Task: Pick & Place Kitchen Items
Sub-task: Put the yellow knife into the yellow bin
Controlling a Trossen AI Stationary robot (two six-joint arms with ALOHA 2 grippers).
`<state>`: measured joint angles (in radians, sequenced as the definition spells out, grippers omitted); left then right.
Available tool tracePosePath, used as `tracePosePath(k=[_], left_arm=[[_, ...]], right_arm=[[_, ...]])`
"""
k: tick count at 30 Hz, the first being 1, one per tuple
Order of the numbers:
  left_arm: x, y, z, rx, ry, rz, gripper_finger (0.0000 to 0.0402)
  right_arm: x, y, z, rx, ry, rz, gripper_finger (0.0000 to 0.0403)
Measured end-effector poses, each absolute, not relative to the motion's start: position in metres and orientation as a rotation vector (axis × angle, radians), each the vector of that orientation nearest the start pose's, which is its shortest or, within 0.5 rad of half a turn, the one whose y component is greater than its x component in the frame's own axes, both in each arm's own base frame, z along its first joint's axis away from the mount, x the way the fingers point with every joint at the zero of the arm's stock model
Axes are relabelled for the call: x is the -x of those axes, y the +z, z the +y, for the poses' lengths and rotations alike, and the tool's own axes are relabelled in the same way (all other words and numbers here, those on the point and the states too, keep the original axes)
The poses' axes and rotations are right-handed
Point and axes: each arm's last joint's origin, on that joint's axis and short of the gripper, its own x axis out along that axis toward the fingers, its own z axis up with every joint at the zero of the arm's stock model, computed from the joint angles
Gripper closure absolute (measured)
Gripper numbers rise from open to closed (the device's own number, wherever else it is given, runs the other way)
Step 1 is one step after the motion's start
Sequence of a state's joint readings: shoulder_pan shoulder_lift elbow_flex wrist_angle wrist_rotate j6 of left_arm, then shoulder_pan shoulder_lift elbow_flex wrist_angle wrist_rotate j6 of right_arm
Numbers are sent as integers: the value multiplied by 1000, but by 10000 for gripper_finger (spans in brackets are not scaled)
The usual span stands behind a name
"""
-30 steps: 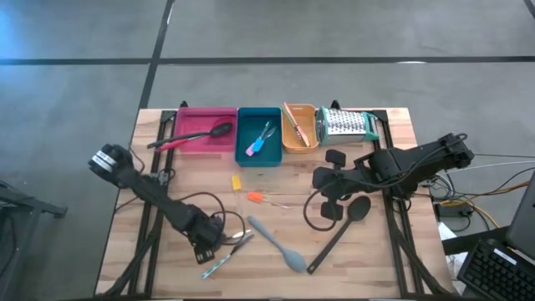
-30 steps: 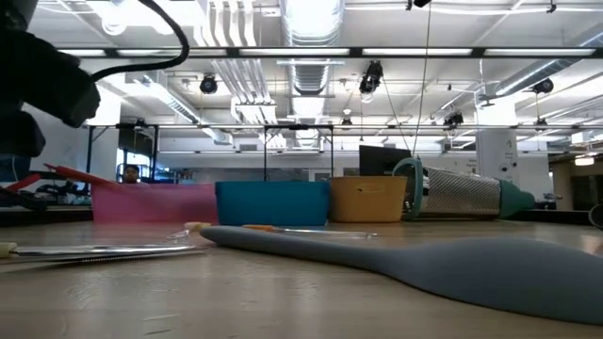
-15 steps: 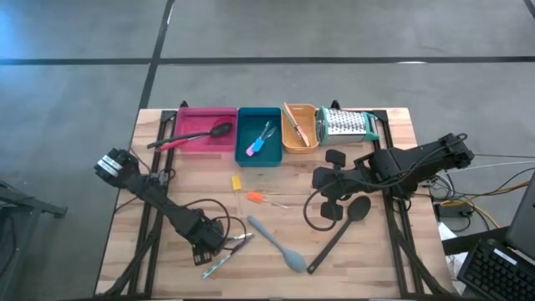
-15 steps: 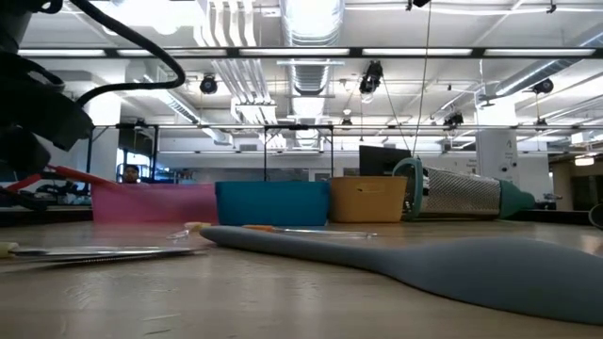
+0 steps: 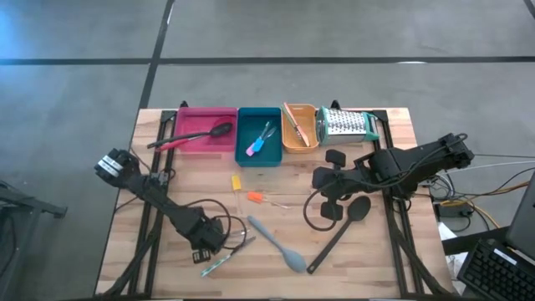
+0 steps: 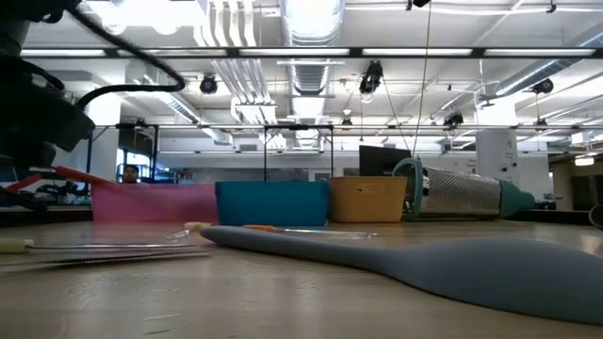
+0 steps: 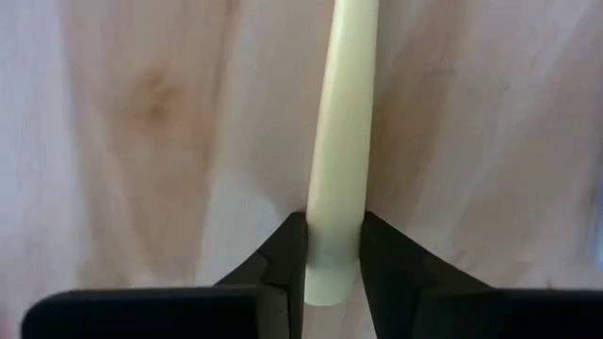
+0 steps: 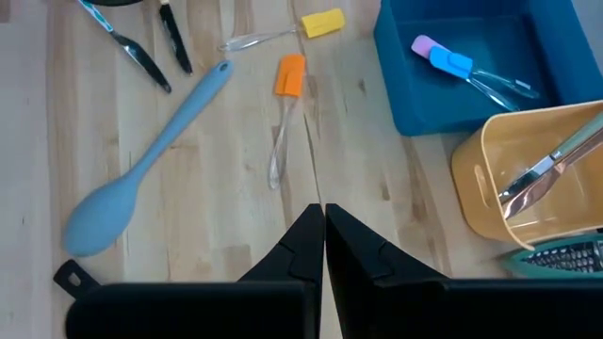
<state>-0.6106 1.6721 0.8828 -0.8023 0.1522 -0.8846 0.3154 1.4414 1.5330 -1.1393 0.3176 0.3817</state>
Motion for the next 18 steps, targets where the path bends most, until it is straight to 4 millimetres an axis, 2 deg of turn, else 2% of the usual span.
tracePosePath(k=[9,14,18], left_arm=[[-192,176,-133,248,268,1563,324],[-186,192,-125,233,283,1502,324],[-184,201,-117,171,305,1520,324]], right_arm=[[-261,365,76,-26,-191,974,394],[-261,365,76,-26,-191,973,394],[-263,365,76,-30,-188,960,394]])
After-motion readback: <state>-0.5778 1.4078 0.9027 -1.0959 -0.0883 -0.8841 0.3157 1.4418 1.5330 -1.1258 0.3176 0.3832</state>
